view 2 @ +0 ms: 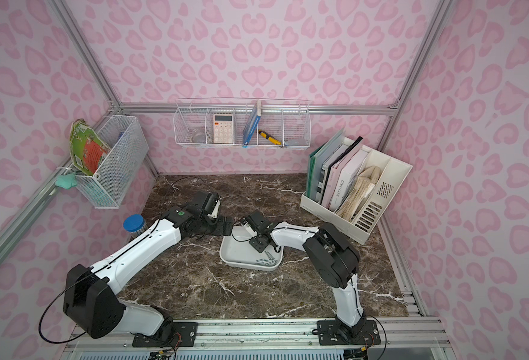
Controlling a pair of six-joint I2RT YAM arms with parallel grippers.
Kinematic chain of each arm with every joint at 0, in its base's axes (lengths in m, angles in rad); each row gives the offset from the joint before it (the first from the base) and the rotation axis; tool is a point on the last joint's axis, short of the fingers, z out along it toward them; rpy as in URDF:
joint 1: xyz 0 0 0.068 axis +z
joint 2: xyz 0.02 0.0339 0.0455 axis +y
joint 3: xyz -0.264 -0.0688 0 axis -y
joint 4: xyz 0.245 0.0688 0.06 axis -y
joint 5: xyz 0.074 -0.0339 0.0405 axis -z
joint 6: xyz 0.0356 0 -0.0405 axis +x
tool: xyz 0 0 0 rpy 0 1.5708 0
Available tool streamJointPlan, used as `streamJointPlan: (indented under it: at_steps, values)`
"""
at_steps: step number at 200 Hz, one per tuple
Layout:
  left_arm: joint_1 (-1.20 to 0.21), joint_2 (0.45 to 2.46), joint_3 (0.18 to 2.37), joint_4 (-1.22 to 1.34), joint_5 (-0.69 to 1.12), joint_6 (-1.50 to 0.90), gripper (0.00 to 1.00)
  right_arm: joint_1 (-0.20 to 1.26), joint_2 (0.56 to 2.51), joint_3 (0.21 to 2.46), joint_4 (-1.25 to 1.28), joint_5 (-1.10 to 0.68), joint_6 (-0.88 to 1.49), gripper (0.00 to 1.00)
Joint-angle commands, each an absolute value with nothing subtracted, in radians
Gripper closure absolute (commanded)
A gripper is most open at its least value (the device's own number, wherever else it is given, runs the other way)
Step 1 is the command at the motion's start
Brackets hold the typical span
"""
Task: Take out the screws from the storage box
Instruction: Pick up the screw from the storage box.
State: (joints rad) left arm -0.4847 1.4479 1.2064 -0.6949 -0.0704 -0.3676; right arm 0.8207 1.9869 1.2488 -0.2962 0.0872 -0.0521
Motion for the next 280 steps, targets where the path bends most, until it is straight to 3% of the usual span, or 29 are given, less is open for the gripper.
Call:
streamJointPlan:
  at_steps: [1,72,119,173,229,280]
  values:
    - [-0.484,1.448,1.214,-0.7,-0.078,-0.368,0.05,0.817,2.009,1.225,-0.428,0.054,-0.031,0.83]
    - [-0.485,1.442,1.214,-0.704,-0.111,-0.371,0.06,0.817,1.94,1.219,-0.415,0.08,-0.02,0.92]
    - [-0.485,1.407,1.197,-0.691,-0.175,-0.383,0.06,0.819,1.827,1.193,-0.366,0.051,0.014,0.92]
    - [-0.485,1.393,1.186,-0.666,-0.121,-0.373,0.06,0.809,1.719,1.141,-0.32,-0.018,0.065,0.93]
    - [-0.484,1.398,1.18,-0.634,0.019,-0.37,0.06,0.673,1.462,1.019,-0.273,-0.133,0.184,0.92]
    - [-0.485,1.421,1.182,-0.619,0.134,-0.38,0.06,0.548,1.357,0.935,-0.365,0.001,0.258,0.92]
